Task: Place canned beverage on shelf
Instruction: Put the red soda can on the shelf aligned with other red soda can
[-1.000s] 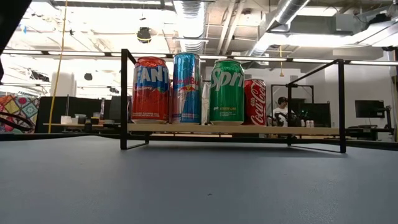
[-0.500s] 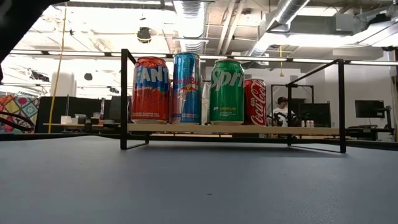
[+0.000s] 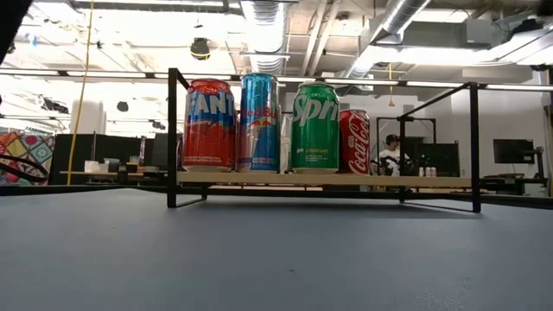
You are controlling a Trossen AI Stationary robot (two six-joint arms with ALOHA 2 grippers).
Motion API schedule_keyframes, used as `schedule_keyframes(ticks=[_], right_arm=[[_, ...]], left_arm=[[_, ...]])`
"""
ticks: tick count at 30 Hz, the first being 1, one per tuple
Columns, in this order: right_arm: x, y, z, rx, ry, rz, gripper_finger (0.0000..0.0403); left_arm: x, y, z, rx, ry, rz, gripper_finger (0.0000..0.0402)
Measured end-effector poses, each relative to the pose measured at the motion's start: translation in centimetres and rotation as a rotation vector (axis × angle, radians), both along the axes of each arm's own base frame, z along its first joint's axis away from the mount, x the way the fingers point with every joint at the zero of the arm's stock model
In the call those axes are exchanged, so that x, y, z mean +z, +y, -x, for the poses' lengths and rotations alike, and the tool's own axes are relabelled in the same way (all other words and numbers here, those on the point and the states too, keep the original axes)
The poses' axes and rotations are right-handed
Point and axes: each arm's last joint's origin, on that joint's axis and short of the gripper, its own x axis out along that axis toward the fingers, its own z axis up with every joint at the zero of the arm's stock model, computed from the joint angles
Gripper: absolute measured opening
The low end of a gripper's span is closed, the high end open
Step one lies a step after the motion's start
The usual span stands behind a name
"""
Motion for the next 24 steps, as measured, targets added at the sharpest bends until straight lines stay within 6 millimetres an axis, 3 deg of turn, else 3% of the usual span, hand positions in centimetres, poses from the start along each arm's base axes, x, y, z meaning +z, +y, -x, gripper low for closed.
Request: schedule_keyframes(ticks=[5,10,17,24], right_arm=[[-3.9,3.1,0.6,0.063,0.155,-0.044,0.0292],[-4.8,6.8,1.1,0.062,0.182,-0.023,0.0292],[-7.3,13.1,1.0,0.152,0.168,0.108,0.0292],[-9.2,16.3,-0.1,0.185,0.176,0.134,0.0298]], left_arm=[[3.5,0.8,3.4,0.112,0.058,-0.102,0.0329],[7.2,1.9,6.5,0.163,0.027,-0.116,0.0329],[8.3,2.5,7.5,0.167,0.014,-0.152,0.0329],[8.1,2.6,7.6,0.161,0.043,-0.181,0.0329]])
